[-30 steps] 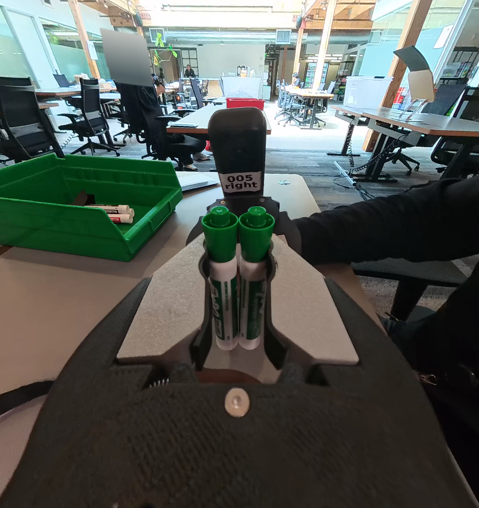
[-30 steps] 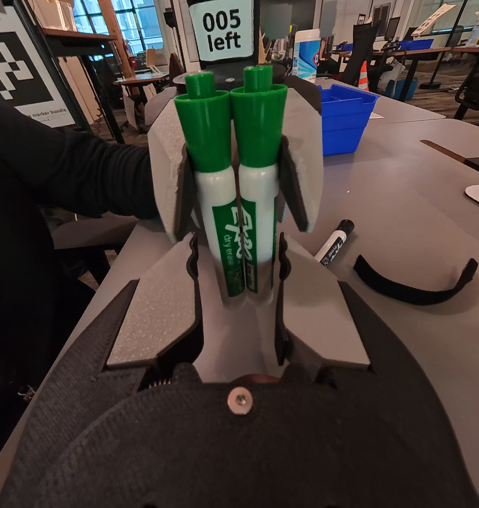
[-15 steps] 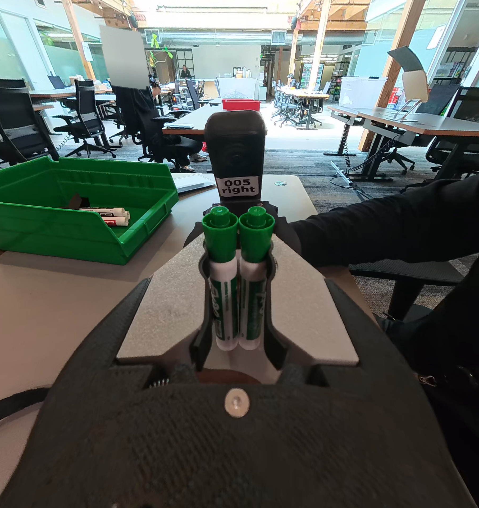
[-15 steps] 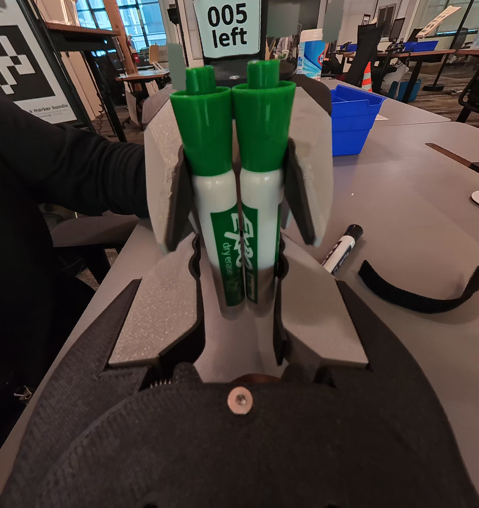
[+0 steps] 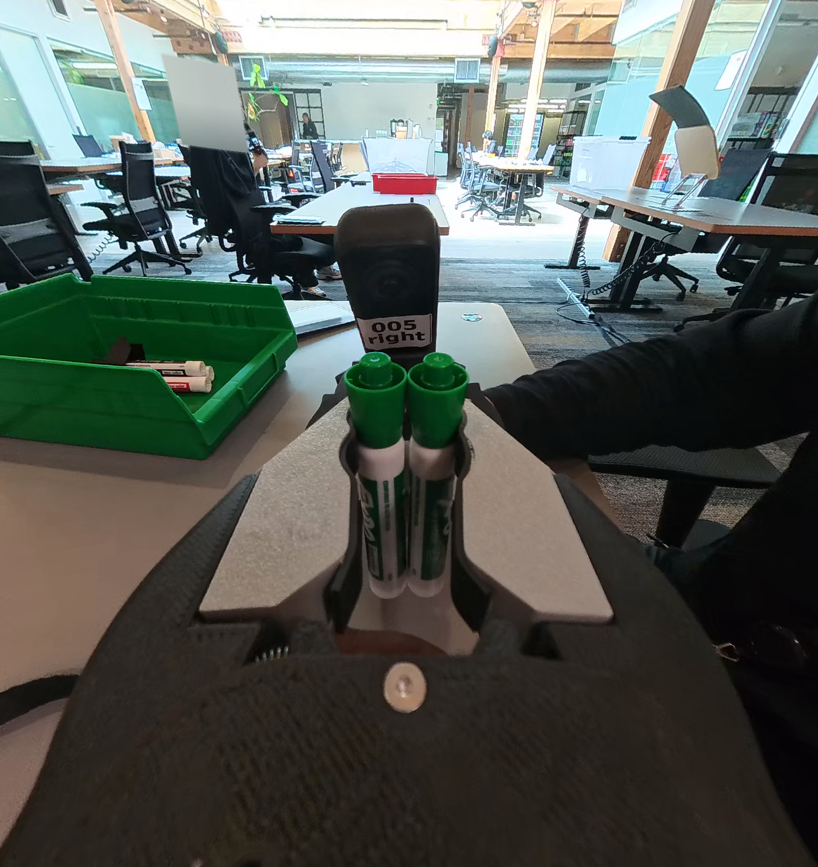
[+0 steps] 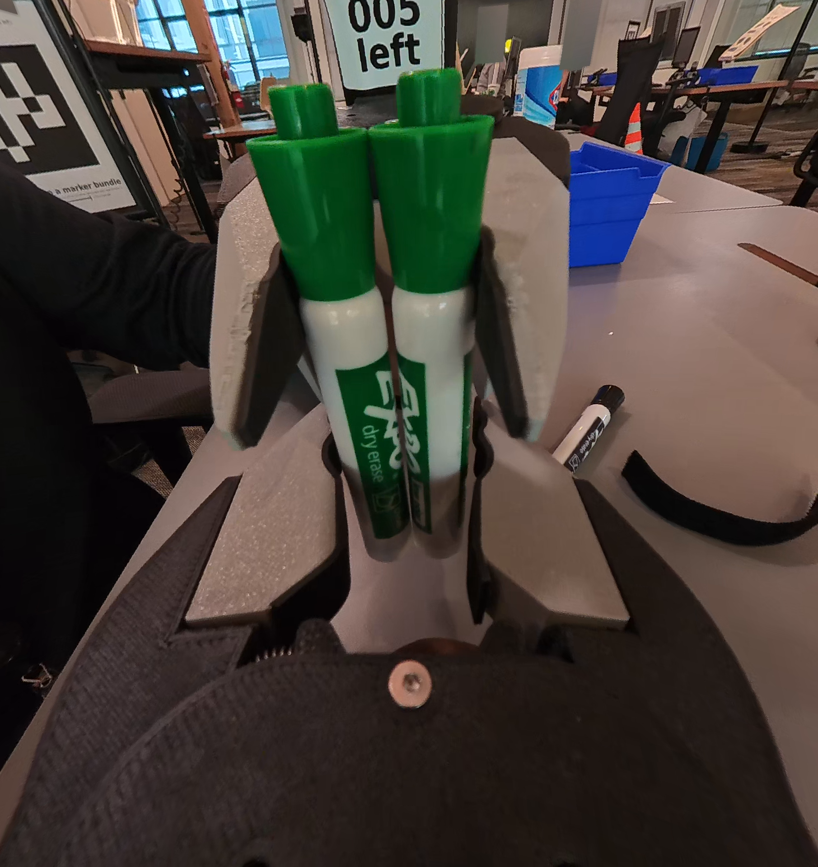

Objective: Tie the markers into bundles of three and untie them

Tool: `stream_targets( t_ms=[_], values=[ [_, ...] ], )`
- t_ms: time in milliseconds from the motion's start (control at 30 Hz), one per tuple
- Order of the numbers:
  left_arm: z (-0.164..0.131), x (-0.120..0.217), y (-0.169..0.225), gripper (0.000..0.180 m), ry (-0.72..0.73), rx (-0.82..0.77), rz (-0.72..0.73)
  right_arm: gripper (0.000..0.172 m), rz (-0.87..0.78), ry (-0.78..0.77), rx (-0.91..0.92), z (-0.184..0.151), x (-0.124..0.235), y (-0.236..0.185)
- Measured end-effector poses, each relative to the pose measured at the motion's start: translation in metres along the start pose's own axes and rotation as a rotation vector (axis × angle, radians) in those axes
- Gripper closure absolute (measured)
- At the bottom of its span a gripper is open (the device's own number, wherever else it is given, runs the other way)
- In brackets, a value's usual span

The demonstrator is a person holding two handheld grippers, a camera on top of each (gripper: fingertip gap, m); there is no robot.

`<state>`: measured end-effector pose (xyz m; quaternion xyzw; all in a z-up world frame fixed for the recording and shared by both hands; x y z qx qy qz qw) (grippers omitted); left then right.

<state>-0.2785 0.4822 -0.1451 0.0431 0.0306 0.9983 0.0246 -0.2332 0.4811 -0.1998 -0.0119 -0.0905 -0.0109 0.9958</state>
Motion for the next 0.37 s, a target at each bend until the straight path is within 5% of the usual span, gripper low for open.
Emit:
stream_targets(
  t_ms=[367],
  values=[
    [0.0014, 0.0015, 0.0009, 0.144, 0.022, 0.028, -0.03, 0.126, 0.016, 0.016, 0.003, 0.0016, -0.0001, -0.0016]
  ],
)
Point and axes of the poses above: each gripper's, where its closed fingertips meet, x back along the fingers, z out of its top, y = z × x across the jaws, the point moved 7 cm from there along x, back along the fingers, and after that the axes turned 3 degrees about x, right-handed, at the moved point
